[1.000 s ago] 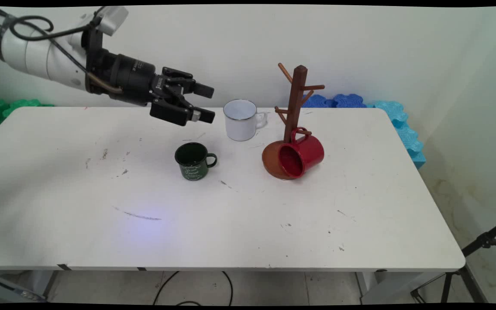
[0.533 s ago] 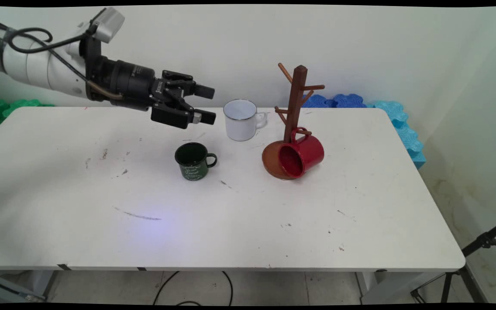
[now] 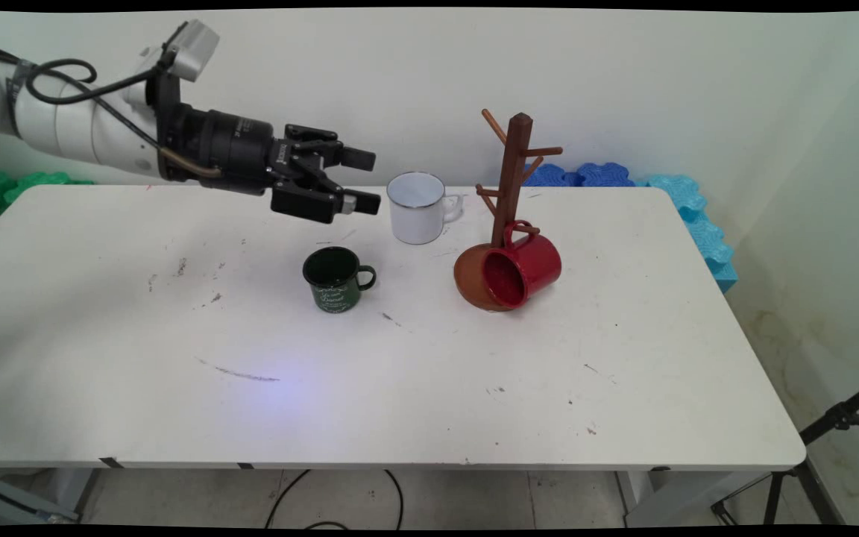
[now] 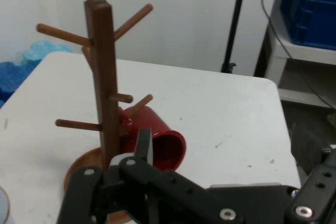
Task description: Pick up the red mug from the rack
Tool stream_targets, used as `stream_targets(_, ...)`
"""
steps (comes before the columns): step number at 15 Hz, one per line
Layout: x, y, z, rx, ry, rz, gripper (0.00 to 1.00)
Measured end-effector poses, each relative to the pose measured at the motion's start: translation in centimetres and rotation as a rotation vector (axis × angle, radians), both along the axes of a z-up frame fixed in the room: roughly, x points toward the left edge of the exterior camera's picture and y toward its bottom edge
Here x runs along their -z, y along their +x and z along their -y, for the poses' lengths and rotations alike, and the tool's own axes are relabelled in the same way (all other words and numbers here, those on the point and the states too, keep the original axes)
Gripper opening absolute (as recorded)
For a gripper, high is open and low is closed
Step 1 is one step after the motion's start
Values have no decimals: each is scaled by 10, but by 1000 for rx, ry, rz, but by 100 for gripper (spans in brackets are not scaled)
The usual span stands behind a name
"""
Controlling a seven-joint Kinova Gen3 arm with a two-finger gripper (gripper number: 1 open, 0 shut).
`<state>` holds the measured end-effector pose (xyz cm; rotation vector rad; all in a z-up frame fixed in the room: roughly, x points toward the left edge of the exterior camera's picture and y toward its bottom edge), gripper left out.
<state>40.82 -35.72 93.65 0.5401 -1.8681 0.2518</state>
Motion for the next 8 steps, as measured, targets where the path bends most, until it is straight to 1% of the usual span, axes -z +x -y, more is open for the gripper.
stream_targets(4, -1, -15, 4, -48, 12, 25, 100)
stream_targets(8, -2, -49, 9, -124, 57, 47, 100)
